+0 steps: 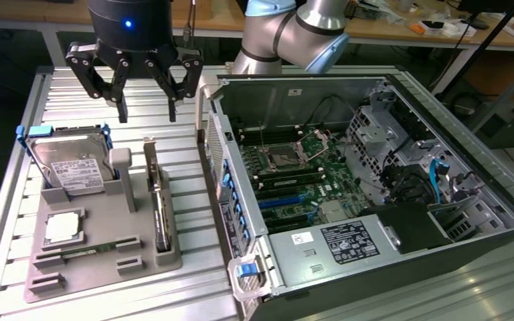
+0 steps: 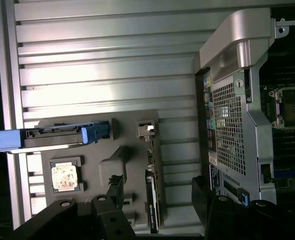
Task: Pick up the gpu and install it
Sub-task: 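Pick up the gpu and move the gpu toward the slot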
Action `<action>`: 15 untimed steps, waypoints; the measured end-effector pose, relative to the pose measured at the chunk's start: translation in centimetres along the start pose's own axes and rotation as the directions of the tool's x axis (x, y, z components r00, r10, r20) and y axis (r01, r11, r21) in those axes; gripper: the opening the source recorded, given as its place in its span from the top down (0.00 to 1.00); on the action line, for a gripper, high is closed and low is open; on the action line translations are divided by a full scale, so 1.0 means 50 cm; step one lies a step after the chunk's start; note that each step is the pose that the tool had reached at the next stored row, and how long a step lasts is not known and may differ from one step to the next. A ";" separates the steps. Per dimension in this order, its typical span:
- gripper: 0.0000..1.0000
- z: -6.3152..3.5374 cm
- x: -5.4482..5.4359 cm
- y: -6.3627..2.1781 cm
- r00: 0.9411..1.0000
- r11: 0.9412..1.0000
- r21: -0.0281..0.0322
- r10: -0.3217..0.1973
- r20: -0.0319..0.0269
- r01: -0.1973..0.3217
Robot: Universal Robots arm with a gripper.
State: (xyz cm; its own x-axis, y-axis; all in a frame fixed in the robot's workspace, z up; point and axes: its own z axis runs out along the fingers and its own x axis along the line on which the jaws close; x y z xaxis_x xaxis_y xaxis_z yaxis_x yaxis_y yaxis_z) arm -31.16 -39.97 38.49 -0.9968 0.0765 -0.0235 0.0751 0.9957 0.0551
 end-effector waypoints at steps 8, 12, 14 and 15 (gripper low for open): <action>0.34 0.006 0.000 0.000 1.000 1.000 0.000 0.000 0.000 0.000; 0.34 0.008 0.000 0.000 1.000 1.000 0.000 0.000 0.000 0.000; 0.34 0.008 0.000 0.000 1.000 1.000 0.000 0.000 0.000 0.000; 0.34 0.008 0.000 0.000 1.000 1.000 0.000 0.000 0.000 0.000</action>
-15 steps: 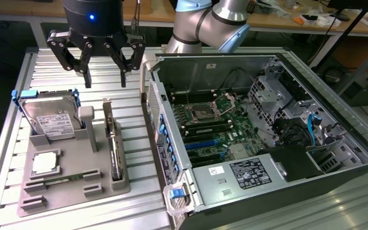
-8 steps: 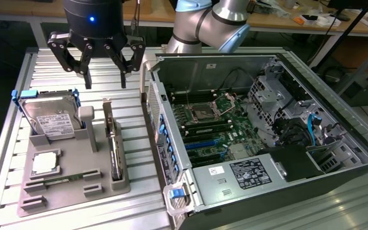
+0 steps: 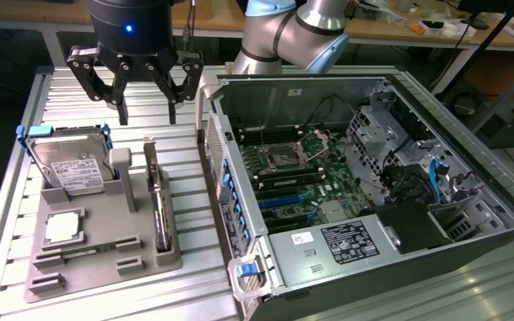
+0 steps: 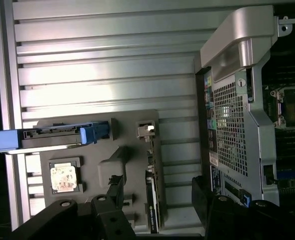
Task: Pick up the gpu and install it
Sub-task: 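Pick up the gpu and move the gpu toward the slot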
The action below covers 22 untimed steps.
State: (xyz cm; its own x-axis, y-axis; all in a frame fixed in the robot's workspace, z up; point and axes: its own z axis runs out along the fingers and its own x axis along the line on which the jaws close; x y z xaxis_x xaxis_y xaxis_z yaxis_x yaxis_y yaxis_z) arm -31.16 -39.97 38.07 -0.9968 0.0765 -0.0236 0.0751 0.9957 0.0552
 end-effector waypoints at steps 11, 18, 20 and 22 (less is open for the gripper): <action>0.34 0.008 0.000 0.000 1.000 1.000 0.000 0.000 0.000 0.000; 0.34 0.011 0.000 -0.001 1.000 1.000 0.000 0.000 0.000 0.000; 0.34 0.012 0.000 -0.001 1.000 1.000 0.000 0.000 0.000 0.000; 0.34 0.012 0.000 -0.001 1.000 1.000 0.000 0.000 0.000 0.000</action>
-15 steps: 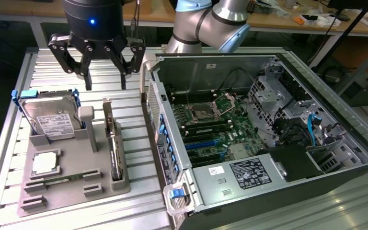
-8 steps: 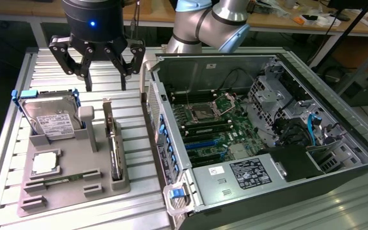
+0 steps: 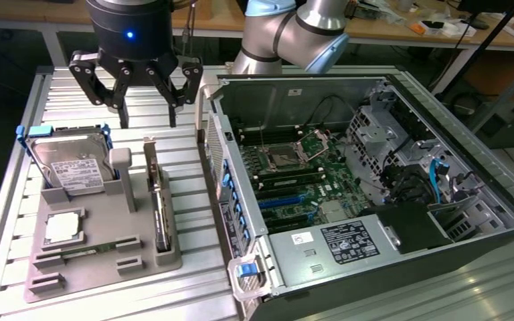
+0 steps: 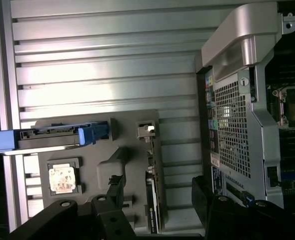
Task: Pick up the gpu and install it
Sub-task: 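Pick up the gpu and move the gpu toward the slot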
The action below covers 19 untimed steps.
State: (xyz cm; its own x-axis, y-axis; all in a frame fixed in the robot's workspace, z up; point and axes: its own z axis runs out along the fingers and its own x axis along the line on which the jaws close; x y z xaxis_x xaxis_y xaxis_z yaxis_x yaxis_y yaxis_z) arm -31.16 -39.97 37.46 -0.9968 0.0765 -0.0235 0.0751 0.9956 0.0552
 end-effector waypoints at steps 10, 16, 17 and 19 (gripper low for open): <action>0.34 0.006 0.000 0.000 1.000 1.000 0.000 0.000 0.000 0.000; 0.34 0.011 0.000 -0.001 1.000 1.000 0.000 0.000 0.000 0.000; 0.34 0.011 0.000 -0.001 1.000 1.000 0.000 0.000 0.000 0.000; 0.34 0.013 0.000 -0.001 1.000 1.000 0.000 0.000 0.000 0.000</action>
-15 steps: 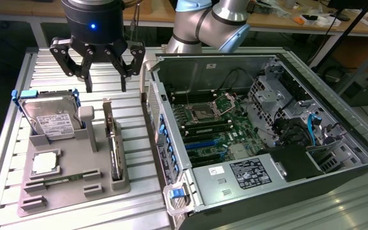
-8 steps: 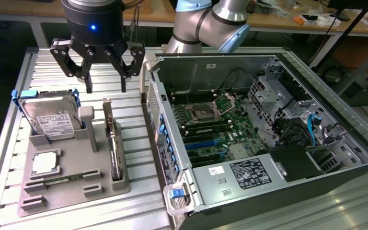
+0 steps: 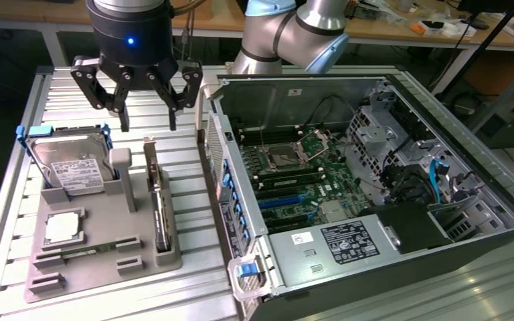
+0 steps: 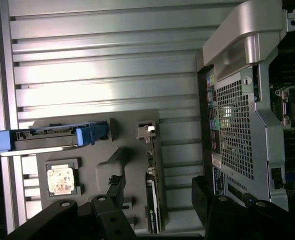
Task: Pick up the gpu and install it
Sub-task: 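Pick up the gpu and move the gpu toward the slot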
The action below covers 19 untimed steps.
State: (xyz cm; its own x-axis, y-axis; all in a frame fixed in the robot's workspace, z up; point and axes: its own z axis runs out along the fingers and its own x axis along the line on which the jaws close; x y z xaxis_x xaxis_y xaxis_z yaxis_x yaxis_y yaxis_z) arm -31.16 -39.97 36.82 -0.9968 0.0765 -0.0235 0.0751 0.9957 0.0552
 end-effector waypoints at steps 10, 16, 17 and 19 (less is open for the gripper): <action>0.34 0.006 0.000 0.000 1.000 1.000 0.000 0.000 0.000 0.000; 0.34 0.008 0.000 0.000 1.000 1.000 0.000 0.000 0.000 0.000; 0.34 0.008 0.000 0.000 1.000 1.000 0.000 0.000 0.000 0.000; 0.34 0.009 0.000 0.000 1.000 1.000 0.000 0.000 0.000 0.000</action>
State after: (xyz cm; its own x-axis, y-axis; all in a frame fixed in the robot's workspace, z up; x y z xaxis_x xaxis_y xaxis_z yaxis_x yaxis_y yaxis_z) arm -31.16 -39.97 36.39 -0.9968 0.0765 -0.0235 0.0751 0.9956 0.0552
